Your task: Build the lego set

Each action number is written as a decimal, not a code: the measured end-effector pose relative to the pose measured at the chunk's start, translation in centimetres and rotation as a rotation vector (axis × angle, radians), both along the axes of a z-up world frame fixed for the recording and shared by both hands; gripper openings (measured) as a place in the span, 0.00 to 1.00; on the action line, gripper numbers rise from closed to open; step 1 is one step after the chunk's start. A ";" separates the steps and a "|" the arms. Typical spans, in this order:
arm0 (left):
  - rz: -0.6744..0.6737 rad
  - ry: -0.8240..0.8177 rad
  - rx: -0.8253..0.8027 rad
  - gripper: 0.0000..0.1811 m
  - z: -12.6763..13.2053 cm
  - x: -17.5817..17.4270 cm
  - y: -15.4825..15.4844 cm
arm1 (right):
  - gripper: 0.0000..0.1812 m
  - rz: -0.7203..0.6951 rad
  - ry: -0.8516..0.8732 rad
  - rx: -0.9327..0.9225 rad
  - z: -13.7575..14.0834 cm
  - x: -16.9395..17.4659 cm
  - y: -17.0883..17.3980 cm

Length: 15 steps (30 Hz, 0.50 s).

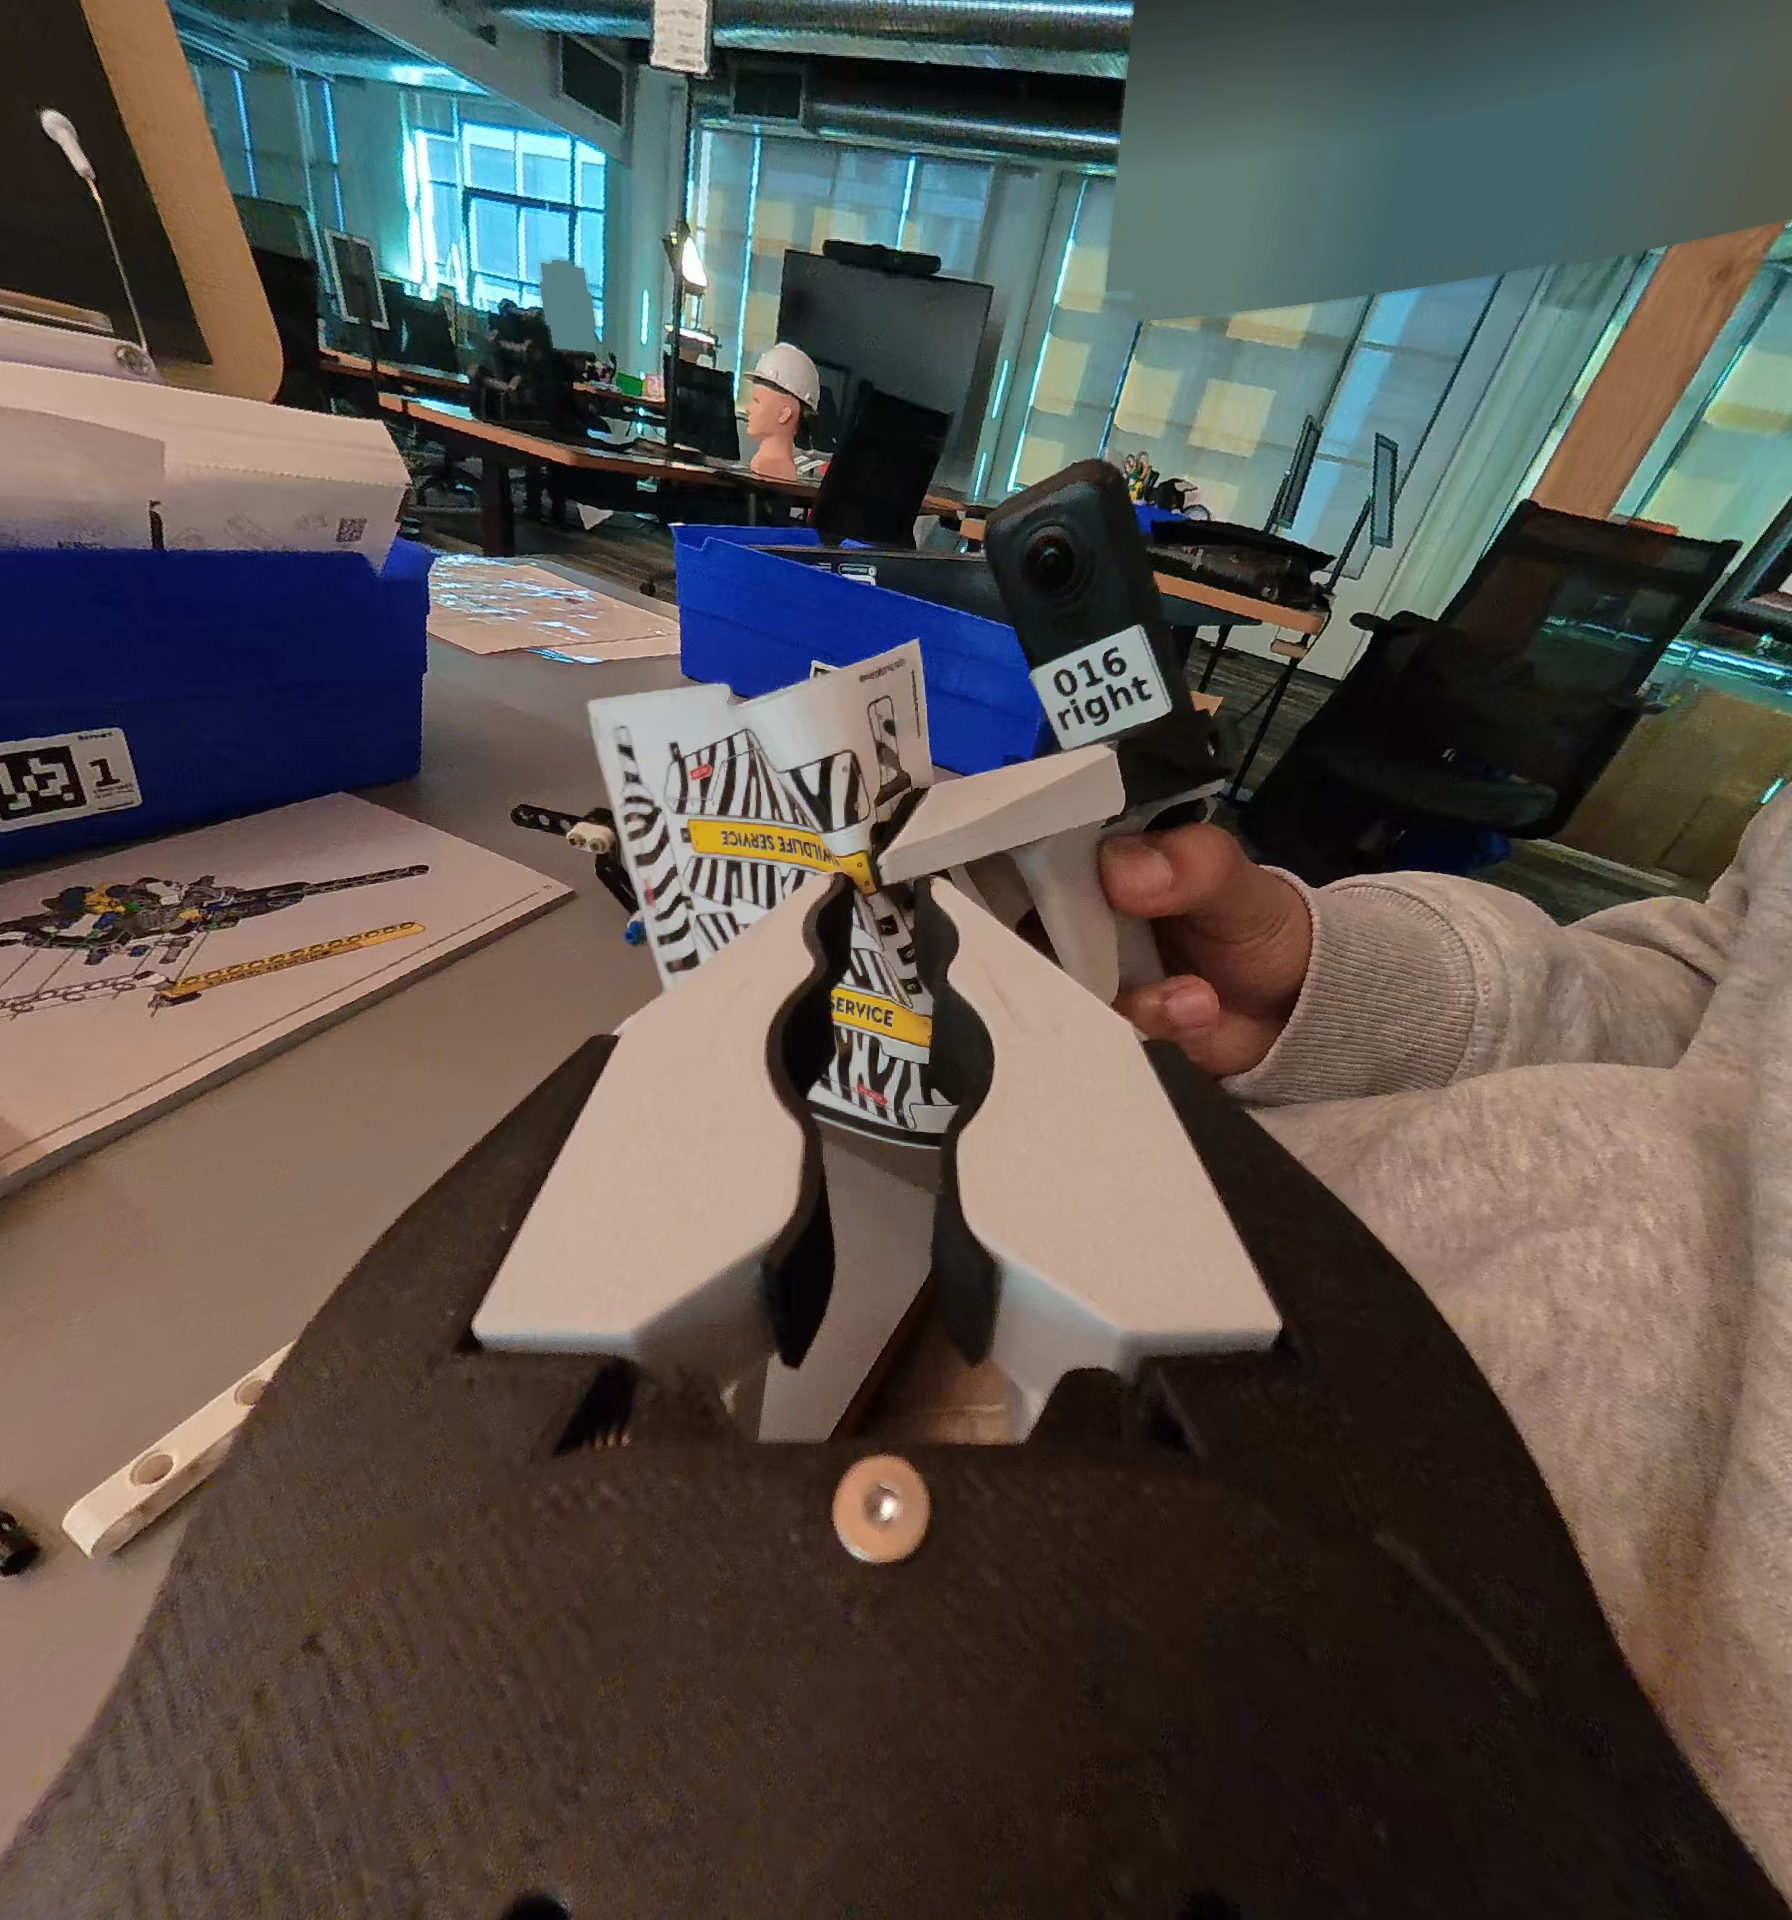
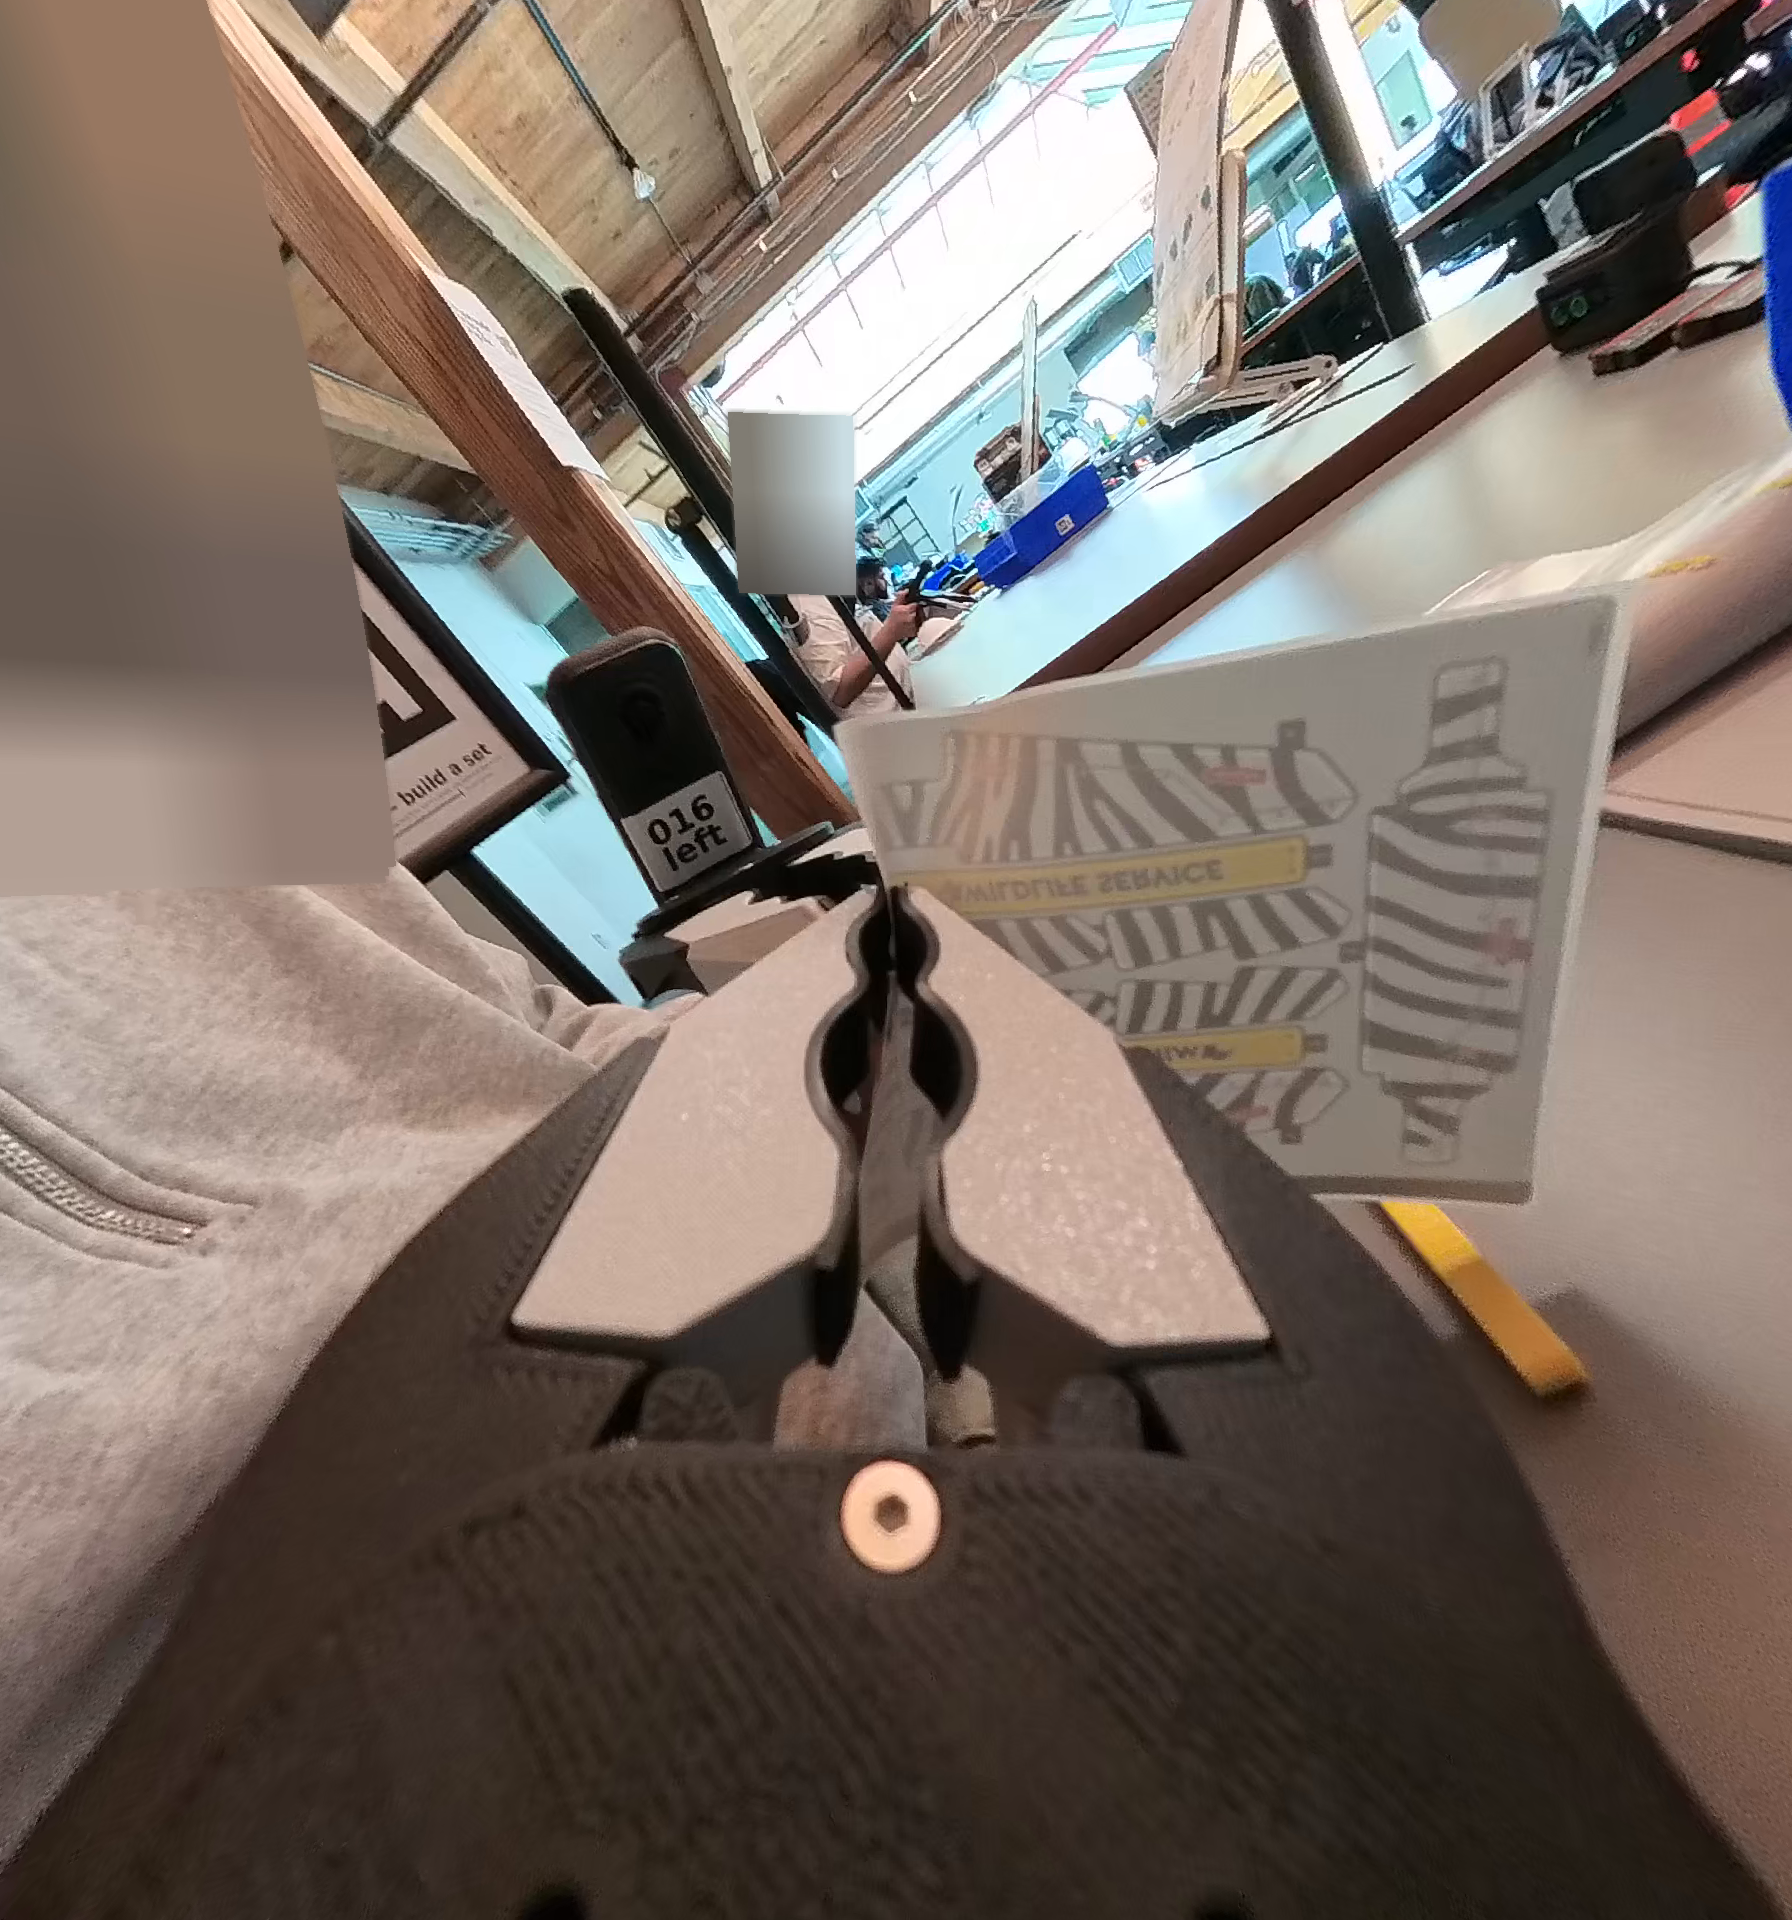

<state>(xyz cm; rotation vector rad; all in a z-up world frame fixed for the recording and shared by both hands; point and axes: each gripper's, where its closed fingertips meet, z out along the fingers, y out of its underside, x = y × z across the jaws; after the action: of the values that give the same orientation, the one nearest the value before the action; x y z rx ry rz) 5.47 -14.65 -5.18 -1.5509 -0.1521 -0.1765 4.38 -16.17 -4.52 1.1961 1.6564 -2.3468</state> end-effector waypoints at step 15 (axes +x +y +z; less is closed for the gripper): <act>0.043 0.101 -0.027 0.05 -0.3 -0.1 0.1 | 0.00 -0.078 0.087 0.158 -0.3 0.0 0.1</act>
<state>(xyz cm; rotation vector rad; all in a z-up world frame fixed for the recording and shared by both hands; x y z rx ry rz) 5.37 -14.52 -5.45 -1.5790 -0.1082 -0.0626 4.33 -16.11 -4.77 1.2212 1.8882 -2.3841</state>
